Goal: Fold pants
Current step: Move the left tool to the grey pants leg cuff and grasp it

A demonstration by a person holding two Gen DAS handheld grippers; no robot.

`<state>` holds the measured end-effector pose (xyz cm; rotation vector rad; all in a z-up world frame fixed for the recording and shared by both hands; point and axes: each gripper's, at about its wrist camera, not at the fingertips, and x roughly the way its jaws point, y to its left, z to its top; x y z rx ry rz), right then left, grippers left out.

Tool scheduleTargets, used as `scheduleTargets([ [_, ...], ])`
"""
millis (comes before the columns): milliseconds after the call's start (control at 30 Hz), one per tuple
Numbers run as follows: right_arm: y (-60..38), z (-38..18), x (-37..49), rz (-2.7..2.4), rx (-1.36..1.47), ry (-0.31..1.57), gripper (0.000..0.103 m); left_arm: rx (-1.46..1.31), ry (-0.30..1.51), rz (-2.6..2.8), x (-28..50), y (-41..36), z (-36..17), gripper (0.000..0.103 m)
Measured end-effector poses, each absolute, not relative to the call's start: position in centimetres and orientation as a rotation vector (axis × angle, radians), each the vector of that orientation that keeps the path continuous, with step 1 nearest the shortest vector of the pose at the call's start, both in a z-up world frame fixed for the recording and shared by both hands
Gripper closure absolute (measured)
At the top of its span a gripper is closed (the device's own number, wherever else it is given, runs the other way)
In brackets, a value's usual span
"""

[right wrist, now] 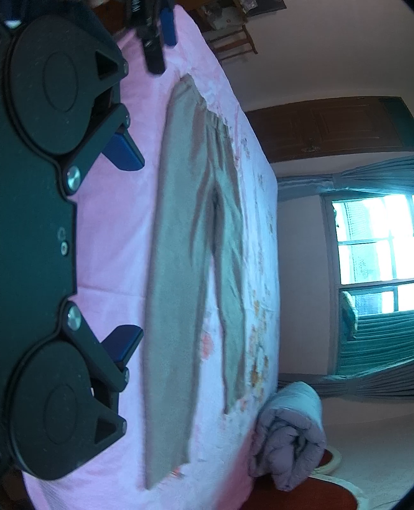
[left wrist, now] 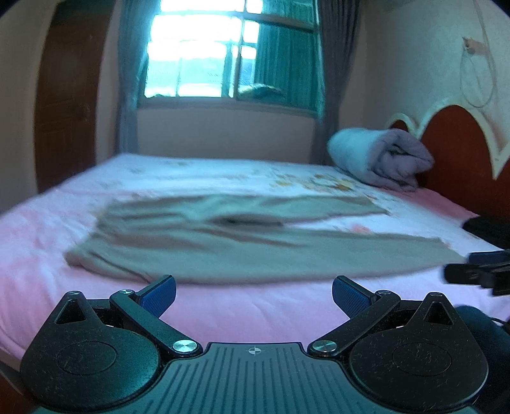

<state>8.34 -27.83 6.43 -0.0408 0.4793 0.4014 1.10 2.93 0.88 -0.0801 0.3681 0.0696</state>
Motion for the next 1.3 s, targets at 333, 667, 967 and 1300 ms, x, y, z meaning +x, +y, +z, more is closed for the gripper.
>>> scheduleTargets([
  [333,-29.4,10.6,15.3,0.344,0.061,0.426,0.006,-0.129,0.345,0.219,7.9,12.7,3.3,0.000],
  [667,-27.1,14.1,24.2,0.331,0.076,0.395,0.006,-0.106,0.400,0.257,20.0,23.7,3.4,0.000],
  [967,-23.0,11.6,35.7,0.281,0.093,0.465,0.006,-0.212,0.587,0.160,36.2,36.7,-2.7,0.000],
  [1300,-19.5,6.0,43.3,0.257,0.063,0.539,0.006,-0.167,0.715,0.014,46.4,41.6,-11.6,0.014],
])
